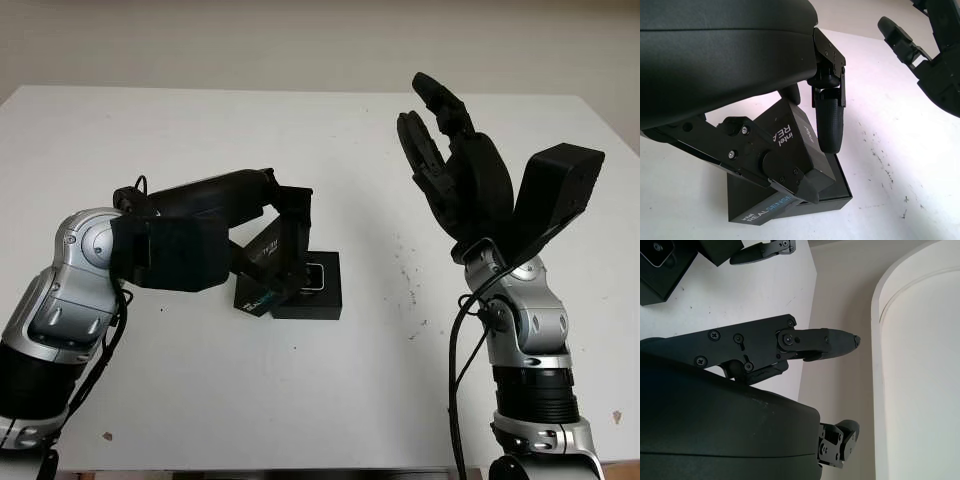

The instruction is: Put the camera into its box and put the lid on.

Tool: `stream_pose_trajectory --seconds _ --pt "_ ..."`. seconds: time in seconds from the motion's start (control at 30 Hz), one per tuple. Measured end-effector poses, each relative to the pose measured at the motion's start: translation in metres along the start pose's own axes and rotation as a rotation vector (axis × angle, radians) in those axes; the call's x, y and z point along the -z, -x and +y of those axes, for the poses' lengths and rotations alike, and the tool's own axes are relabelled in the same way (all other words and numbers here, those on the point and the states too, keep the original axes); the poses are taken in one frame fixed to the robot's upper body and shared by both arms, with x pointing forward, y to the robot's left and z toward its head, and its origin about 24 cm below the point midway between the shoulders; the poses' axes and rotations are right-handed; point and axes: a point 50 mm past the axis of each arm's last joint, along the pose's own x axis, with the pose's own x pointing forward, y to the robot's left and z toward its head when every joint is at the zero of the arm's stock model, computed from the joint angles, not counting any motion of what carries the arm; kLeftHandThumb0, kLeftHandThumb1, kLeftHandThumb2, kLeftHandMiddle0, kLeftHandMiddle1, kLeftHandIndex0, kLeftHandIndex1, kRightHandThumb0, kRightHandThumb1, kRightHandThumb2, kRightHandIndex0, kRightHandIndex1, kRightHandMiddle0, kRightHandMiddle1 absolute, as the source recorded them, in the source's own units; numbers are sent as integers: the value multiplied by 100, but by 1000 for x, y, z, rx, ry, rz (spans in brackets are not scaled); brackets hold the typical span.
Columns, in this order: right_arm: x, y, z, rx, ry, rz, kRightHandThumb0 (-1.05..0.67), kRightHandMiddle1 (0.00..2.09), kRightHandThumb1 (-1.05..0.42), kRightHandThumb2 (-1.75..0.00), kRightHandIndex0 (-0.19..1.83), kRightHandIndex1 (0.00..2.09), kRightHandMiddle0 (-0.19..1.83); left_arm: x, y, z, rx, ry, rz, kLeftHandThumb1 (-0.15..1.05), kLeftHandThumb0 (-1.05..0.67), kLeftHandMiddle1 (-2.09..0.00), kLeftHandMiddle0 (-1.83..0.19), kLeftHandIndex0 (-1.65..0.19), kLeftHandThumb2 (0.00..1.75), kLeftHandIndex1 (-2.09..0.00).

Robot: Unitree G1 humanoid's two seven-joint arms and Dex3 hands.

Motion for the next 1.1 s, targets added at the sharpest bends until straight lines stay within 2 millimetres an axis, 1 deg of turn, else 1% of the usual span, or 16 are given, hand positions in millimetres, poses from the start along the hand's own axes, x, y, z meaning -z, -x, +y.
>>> stream_pose_trajectory --seconds 0.1,0.37,0.5,0.73,0.9,1.1 --pt "0 0 0 0 1 0 -51 55 -105 -29 -2 5 -19 0 0 0 2 0 0 95 -8 -176 -30 -30 5 -168" --pt "1 1 0 3 7 5 -52 50 -105 -30 -3 5 -19 -3 -5 -3 6 13 -21 97 -7 -177 -27 -27 6 -171" --pt "2 1 1 2 12 6 -51 48 -105 -31 -3 5 -19 -4 -11 -3 4 9 -28 97 -6 -177 -28 -27 6 -172" --pt "3 2 2 -1 9 7 -52 48 -105 -29 -2 6 -17 -8 -20 -9 18 -12 -32 95 -5 -170 -32 -29 5 -174" --pt "3 2 3 5 0 7 -54 50 -105 -28 -1 6 -17 -9 -28 -17 47 -13 -33 93 -7 -172 -35 -31 4 -177" --pt "4 3 3 14 -2 10 -54 50 -105 -28 -1 6 -18 -12 -31 -20 53 -7 -45 93 -5 -174 -38 -31 4 -179"
